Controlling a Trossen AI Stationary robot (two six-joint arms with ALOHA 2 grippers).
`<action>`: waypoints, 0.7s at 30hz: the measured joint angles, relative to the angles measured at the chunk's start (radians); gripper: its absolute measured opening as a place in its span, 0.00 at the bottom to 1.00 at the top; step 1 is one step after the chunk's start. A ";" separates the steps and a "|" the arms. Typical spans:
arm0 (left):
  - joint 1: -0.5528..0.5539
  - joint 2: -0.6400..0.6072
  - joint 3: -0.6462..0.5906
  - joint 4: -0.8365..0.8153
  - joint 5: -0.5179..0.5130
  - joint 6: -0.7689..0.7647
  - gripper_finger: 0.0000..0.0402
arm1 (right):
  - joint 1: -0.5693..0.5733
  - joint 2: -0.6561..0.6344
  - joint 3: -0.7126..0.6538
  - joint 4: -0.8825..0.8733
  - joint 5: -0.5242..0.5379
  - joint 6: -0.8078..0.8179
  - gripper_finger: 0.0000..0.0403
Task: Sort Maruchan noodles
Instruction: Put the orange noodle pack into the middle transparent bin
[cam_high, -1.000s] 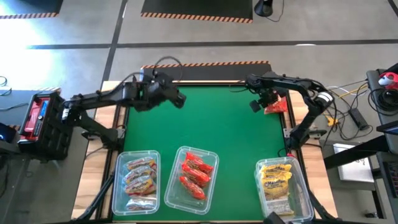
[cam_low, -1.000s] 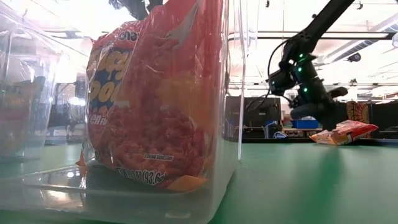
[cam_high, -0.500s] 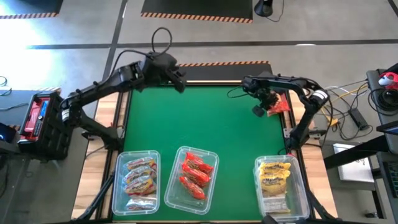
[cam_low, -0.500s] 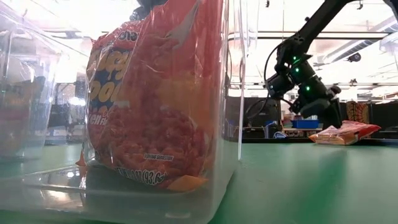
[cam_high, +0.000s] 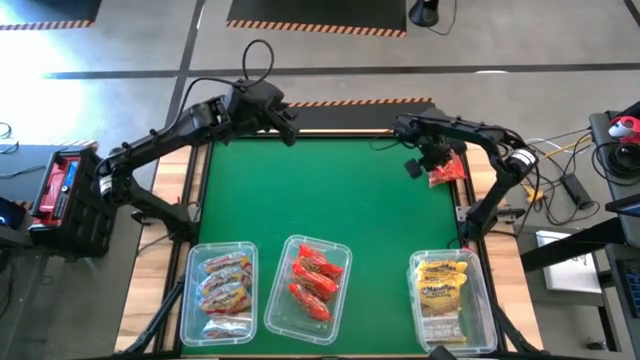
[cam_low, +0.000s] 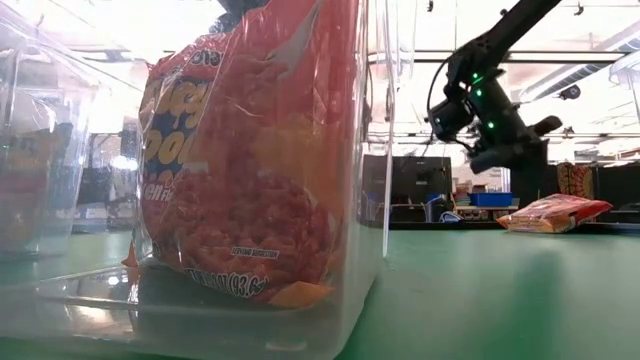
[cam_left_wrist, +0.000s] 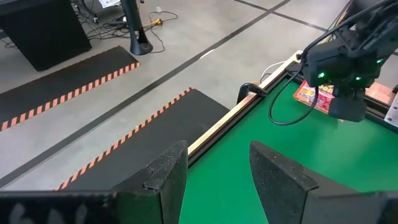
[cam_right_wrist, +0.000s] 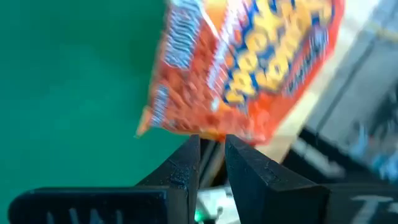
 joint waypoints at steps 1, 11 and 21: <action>0.000 0.000 0.000 0.000 0.000 0.001 0.39 | -0.006 0.009 -0.003 -0.018 0.001 0.027 0.17; 0.004 0.001 0.000 0.001 0.000 0.091 0.39 | -0.020 0.091 -0.010 -0.040 0.061 0.254 0.17; 0.056 0.001 0.000 0.001 0.073 0.161 0.39 | -0.022 0.157 -0.005 0.026 0.048 0.302 0.17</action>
